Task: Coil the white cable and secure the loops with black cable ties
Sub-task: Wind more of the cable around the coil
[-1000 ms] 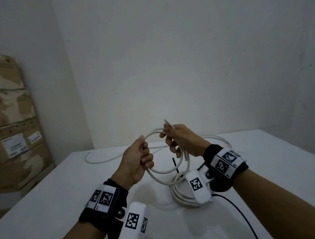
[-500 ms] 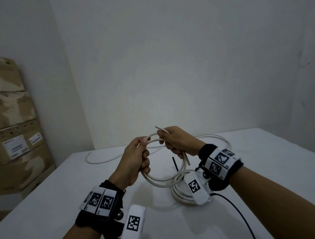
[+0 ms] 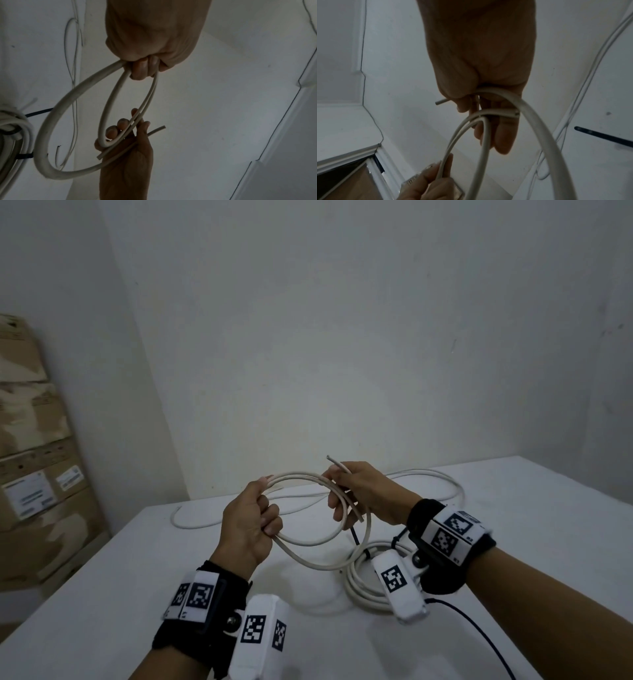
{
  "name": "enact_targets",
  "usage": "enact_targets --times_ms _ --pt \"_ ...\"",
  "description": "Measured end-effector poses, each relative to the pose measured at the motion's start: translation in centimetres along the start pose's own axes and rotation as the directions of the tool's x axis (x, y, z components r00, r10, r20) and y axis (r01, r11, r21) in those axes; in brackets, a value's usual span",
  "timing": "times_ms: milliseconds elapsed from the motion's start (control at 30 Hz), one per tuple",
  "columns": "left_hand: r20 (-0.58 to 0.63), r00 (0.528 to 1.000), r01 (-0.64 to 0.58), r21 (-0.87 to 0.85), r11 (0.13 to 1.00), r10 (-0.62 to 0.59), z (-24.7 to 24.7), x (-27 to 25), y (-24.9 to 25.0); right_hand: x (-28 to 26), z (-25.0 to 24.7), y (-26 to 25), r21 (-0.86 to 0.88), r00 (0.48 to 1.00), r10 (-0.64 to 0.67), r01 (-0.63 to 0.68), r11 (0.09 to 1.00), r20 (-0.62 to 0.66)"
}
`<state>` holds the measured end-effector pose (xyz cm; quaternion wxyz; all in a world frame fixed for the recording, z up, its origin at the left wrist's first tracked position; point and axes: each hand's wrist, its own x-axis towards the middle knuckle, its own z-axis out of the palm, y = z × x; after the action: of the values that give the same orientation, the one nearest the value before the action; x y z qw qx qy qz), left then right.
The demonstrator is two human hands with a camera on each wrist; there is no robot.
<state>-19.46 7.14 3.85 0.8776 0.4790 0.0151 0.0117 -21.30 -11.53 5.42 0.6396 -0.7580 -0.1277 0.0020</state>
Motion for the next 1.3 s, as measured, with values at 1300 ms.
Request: enact_targets --times_ms 1300 --pt "0.243 0.932 0.14 0.446 0.884 -0.27 -0.1 -2.4 -1.2 0.2 3.3 1.0 -0.871 0.994 -0.051 0.112 0.478 0.1"
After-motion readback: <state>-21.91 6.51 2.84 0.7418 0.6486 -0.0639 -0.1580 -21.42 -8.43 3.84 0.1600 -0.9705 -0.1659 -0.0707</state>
